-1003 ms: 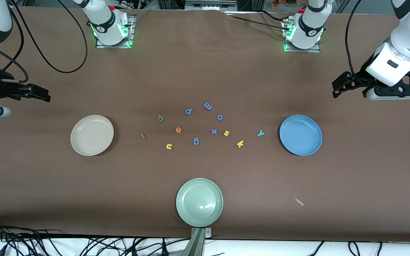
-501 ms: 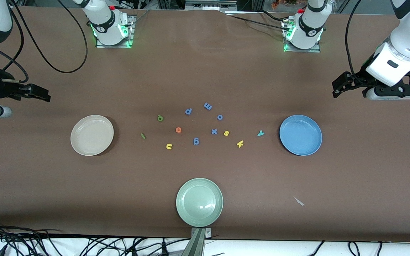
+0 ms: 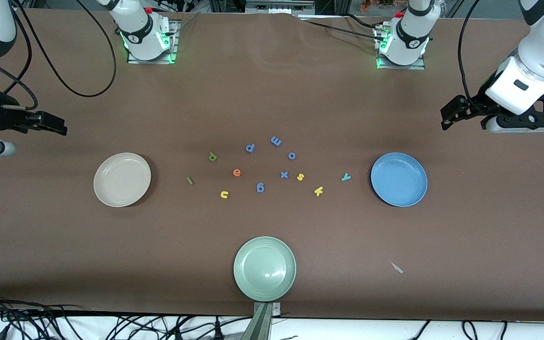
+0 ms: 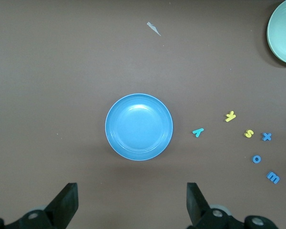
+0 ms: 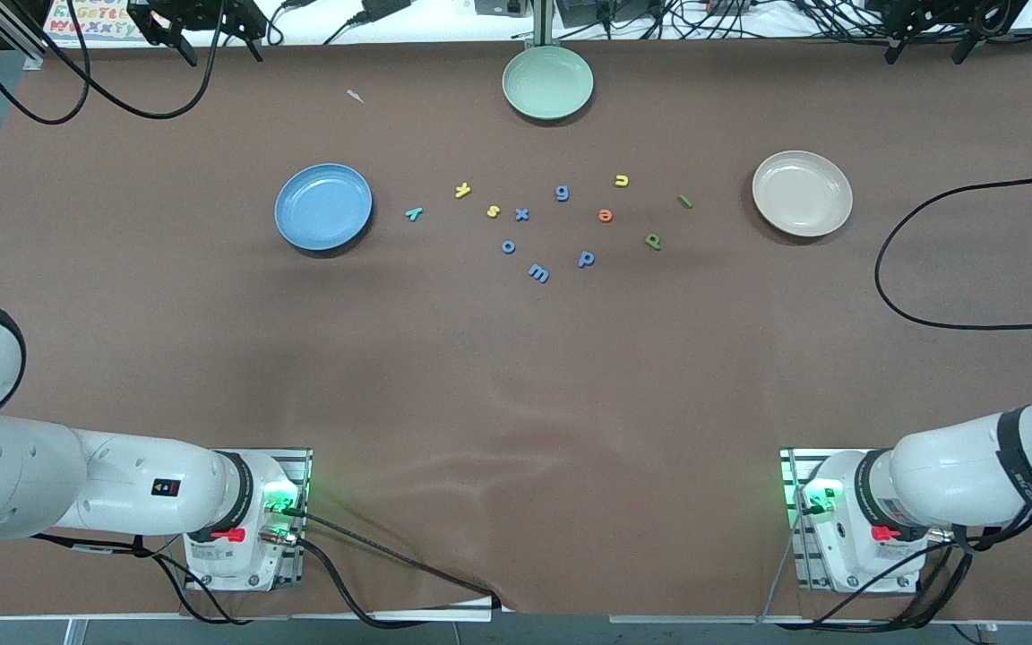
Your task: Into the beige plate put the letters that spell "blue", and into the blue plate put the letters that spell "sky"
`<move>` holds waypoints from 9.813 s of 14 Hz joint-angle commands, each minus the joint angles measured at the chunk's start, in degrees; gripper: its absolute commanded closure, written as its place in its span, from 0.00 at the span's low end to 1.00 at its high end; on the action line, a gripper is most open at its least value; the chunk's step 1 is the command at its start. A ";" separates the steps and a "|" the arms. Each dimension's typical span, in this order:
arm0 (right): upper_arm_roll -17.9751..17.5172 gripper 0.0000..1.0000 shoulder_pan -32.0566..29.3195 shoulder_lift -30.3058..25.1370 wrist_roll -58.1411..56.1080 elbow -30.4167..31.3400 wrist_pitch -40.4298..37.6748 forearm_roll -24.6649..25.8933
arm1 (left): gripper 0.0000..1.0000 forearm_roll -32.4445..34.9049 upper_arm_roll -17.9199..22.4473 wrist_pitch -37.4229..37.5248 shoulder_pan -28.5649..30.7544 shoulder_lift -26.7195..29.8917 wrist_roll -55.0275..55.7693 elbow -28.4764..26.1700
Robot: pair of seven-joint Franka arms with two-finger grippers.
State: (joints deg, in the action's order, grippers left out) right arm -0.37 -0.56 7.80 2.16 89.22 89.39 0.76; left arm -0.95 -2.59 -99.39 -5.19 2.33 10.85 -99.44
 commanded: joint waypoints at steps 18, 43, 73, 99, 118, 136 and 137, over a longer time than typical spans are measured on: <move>-0.42 0.00 -0.32 -0.42 0.30 0.43 -0.18 -0.15 | 0.00 -0.54 0.22 -0.37 0.00 0.48 -0.57 -0.58; -1.12 0.00 14.88 18.84 0.39 14.38 36.88 -1.29 | 0.00 -0.54 0.13 -0.28 -0.09 0.48 -0.48 -0.67; -4.11 0.56 17.17 26.39 -2.69 21.70 56.42 0.47 | 0.00 -0.54 0.04 -0.37 -0.09 0.40 -0.48 -0.58; -0.24 0.00 5.12 21.73 -9.46 18.80 41.05 0.82 | 0.00 -1.07 -1.10 1.30 -13.17 -34.29 -8.34 18.29; -13.87 0.00 14.69 17.24 28.59 31.89 53.51 1.88 | 0.26 0.25 -1.45 -30.95 -22.06 -50.23 -37.12 14.53; -13.08 0.34 17.43 23.66 29.92 29.08 56.42 6.97 | 1.00 11.23 1.62 -9.94 -8.01 -34.50 -43.72 9.02; -13.08 0.36 17.43 23.66 29.92 29.17 56.60 6.97 | 1.00 11.50 1.54 -10.56 -6.00 -34.50 -43.98 6.73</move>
State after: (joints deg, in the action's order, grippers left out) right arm -13.32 16.74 30.35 31.41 118.99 144.94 6.86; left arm 8.65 -0.19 -108.38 -13.34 -33.68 -32.34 -86.39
